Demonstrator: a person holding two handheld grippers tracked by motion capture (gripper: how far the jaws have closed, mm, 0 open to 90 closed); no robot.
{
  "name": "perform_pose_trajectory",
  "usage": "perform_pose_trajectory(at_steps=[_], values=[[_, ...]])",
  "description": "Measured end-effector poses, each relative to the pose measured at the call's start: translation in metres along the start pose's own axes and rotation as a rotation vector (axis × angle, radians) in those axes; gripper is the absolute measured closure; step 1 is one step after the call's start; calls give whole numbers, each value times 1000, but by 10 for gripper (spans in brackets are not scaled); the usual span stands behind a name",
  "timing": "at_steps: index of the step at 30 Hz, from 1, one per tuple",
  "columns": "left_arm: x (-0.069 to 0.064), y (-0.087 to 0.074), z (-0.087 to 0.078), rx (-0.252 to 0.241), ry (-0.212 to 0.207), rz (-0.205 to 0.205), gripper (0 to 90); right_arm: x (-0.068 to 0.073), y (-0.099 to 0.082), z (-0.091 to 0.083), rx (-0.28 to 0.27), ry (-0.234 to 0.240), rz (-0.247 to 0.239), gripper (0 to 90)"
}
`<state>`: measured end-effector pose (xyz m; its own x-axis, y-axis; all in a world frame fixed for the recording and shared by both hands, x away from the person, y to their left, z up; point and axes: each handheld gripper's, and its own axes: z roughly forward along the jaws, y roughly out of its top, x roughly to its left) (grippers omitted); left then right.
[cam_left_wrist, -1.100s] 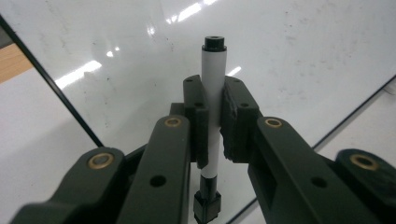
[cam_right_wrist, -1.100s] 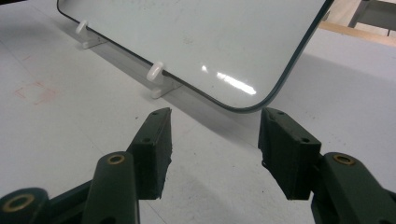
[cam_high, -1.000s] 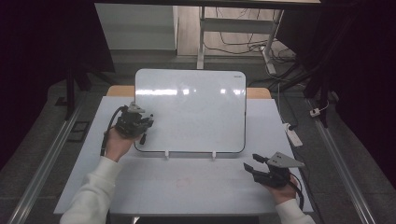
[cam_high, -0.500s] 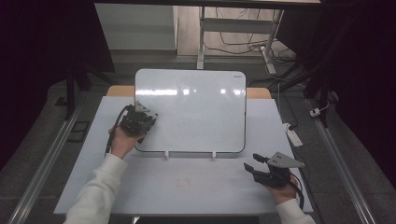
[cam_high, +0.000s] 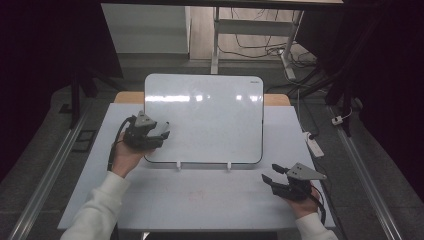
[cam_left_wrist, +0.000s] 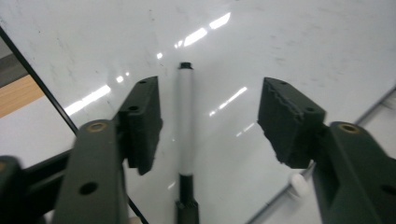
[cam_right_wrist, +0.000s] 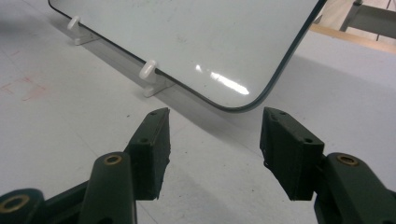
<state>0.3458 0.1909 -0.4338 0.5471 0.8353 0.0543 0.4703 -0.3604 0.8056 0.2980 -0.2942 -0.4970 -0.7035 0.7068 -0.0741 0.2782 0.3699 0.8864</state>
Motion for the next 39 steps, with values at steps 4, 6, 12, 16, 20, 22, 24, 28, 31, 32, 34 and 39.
perform_pose_trajectory(at_steps=[4,6,12,16,20,22,24,28,31,32,34,39], values=[[-3,-16,-18,-32,-48,-41,311,-2,1,-2,-11,-1,1,415],[-4,-25,-27,-44,-66,-57,303,-3,0,-2,-7,-1,2,412],[-14,-55,-45,-49,-93,-70,282,-4,-2,0,20,3,-5,396],[-23,-77,-46,-20,-123,-69,281,-5,-4,2,34,4,-26,390],[-28,-100,-42,15,-145,-94,271,-9,-7,1,35,-1,-34,389],[-29,-109,-41,28,-151,-104,268,-11,-9,0,34,-2,-32,389],[-29,-116,-40,39,-156,-111,266,-13,-10,0,35,-2,-27,389],[-29,-124,-39,46,-154,-115,262,-16,-13,0,41,-6,-29,389],[-30,-125,-40,37,-153,-107,260,-17,-13,1,46,-10,-31,389],[-30,-124,-40,35,-151,-102,260,-17,-13,2,47,-8,-33,389],[-30,-124,-40,32,-151,-96,260,-17,-14,2,50,-6,-41,389],[-30,-122,-40,23,-147,-87,258,-17,-13,2,48,-11,-50,389]])
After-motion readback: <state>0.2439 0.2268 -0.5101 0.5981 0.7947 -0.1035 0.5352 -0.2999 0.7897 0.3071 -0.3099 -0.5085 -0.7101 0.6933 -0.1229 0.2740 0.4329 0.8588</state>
